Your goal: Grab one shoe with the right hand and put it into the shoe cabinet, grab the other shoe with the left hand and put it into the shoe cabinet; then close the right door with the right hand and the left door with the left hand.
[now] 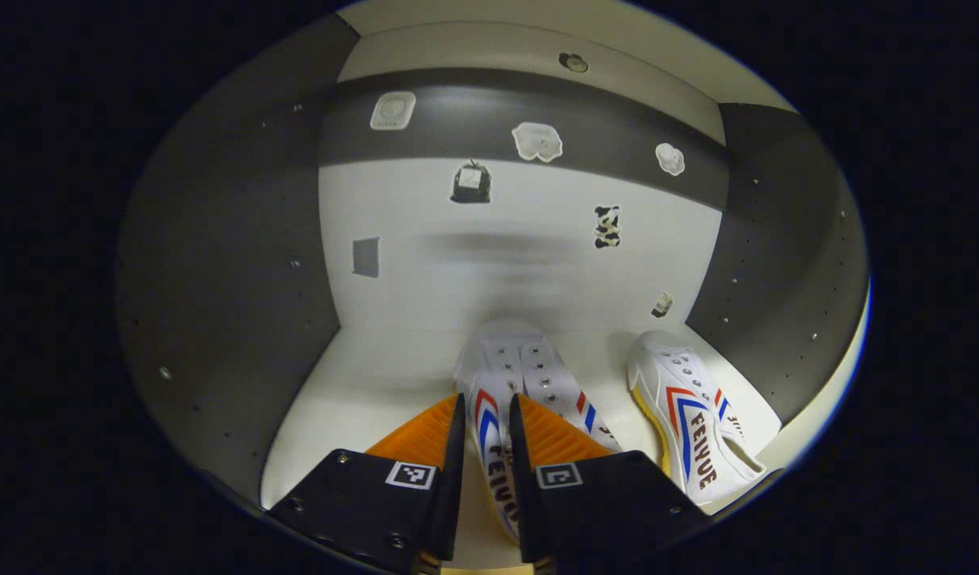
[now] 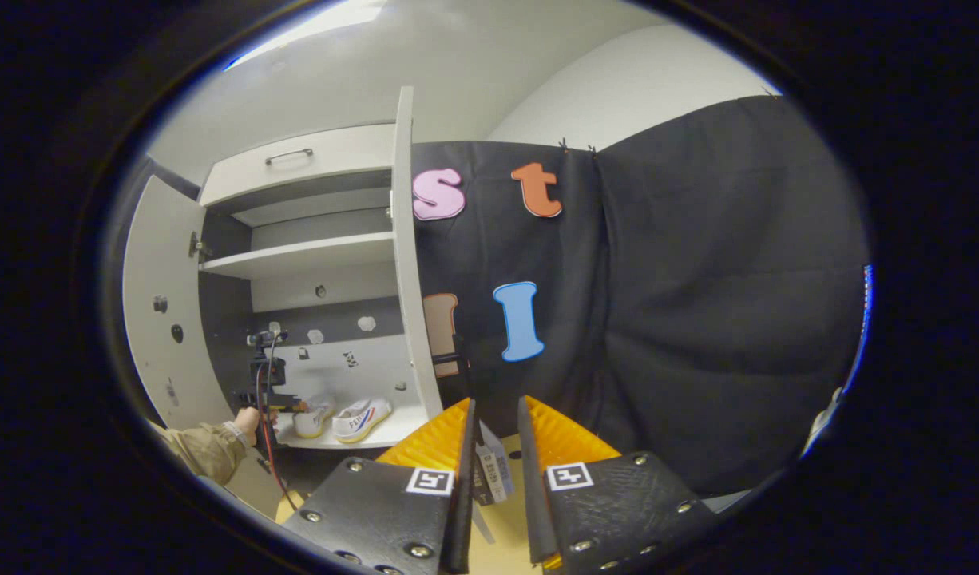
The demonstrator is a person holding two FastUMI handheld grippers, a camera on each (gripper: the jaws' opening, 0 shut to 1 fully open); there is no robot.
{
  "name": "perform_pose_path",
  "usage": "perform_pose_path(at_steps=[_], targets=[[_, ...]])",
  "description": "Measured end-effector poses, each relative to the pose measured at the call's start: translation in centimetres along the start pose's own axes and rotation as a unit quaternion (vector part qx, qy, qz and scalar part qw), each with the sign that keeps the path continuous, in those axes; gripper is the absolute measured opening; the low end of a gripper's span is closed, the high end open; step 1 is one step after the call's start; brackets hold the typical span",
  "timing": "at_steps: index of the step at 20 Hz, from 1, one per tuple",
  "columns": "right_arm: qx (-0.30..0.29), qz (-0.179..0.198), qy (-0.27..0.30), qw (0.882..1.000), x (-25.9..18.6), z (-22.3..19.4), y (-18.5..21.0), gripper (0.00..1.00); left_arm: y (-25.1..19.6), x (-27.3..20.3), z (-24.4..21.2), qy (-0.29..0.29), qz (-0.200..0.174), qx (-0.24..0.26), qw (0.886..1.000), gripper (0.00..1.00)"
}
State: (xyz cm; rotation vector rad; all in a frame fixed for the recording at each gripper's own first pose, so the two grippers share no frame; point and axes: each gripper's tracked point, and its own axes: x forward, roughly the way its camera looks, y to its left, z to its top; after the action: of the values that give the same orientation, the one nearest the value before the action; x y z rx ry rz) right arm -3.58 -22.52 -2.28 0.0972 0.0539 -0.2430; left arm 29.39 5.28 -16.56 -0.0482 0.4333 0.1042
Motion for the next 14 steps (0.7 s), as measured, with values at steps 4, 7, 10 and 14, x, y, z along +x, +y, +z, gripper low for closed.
perform_pose_path(at_steps=[4,7,10,14], targets=[[0.006,0.011,0.008,1.0,0.3,-0.5,-0.2,0.37,-0.2,-3.0,2.2,-0.035,0.002,0.014,0.999,0.63],[-0.004,0.018,0.013,1.0,1.6,-0.9,-0.3,0.52,-0.8,-6.5,3.7,-0.061,0.0,0.011,0.998,0.67],[-0.01,0.029,0.012,0.999,2.4,-0.7,-0.1,0.59,-1.7,-11.2,5.4,-0.101,-0.002,0.019,0.995,0.84],[-0.024,0.035,0.017,0.999,4.4,-1.0,0.1,0.82,-3.5,-18.0,6.4,-0.139,-0.01,0.028,0.99,0.99]])
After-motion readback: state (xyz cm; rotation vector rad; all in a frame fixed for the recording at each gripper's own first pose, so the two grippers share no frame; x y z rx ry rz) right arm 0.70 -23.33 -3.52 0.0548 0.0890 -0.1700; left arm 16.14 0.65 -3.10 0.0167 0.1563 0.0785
